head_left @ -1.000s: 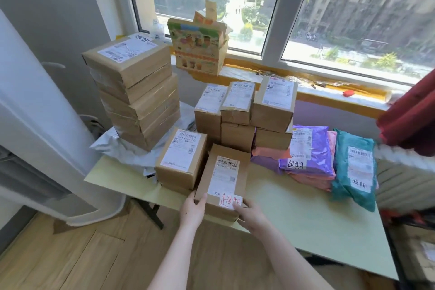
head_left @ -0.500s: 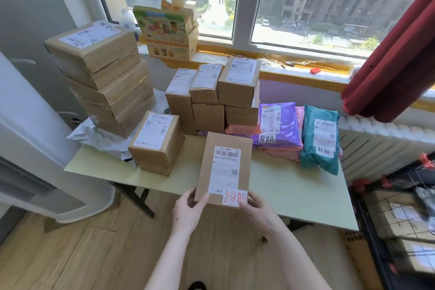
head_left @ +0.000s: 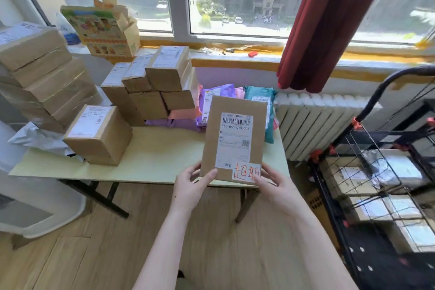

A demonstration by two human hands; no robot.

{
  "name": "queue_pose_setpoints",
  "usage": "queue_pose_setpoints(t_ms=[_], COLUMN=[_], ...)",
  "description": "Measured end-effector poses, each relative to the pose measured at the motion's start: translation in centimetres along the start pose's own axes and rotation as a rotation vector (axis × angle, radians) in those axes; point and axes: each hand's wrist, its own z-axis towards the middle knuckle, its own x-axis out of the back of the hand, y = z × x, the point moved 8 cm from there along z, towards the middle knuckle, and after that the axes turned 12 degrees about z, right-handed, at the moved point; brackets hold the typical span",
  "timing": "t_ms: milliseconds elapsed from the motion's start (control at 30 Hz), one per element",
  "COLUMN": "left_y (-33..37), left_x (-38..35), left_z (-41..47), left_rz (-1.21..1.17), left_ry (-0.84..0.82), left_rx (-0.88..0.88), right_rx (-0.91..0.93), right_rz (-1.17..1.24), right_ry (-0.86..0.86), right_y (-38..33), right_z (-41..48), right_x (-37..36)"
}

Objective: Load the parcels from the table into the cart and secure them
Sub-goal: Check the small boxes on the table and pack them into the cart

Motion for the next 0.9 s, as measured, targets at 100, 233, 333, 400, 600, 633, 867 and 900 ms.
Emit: queue_pose_setpoints(t_ms=[100,233,333,400,600,633,867,900], left_y=[2.2,5.7,7.7,8.8,10.6,10.7,13.3,13.8], left_x=[-3.9,-9.3,-13.1,-15.5,-22.3,-23.4,-31.1,-32.3], left_z=[-1.3,-2.9,-3.7,-4.1,-3.5,-3.1,0.9,1.5], left_rz=[-0.030,-0.050,-0.052,-0.043,0.006,0.017,0.155,0.169], left_ry=[-0.038,-0.129,-0.204,-0.252,-0.384,-0.405,-0.566,-0.596], left_rx=[-0.024,-0.082,-0.121,-0.139,-0.185,-0.186,-0.228,-0.248], right_rx=[0.053,0.130,0.162,0.170,0.171,0.174,0.184,0.181], right_rz=[0.017,0.087,0.089,0.118,0.164,0.164,0.205,0.212], right_ry=[0.051,0.155,0.223,0.282,0.442,0.460,0.622,0.648], right_y=[-1.0,-2.1,-2.8,-3.1,-2.7,-2.7,-2.7,-2.8], right_z=[-2.3,-5.6,-8.1,-9.5,-11.8,-12.0,-11.1,-10.9], right_x=[4.3,9.5,13.0,15.1,20.7,21.4,26.9,27.7])
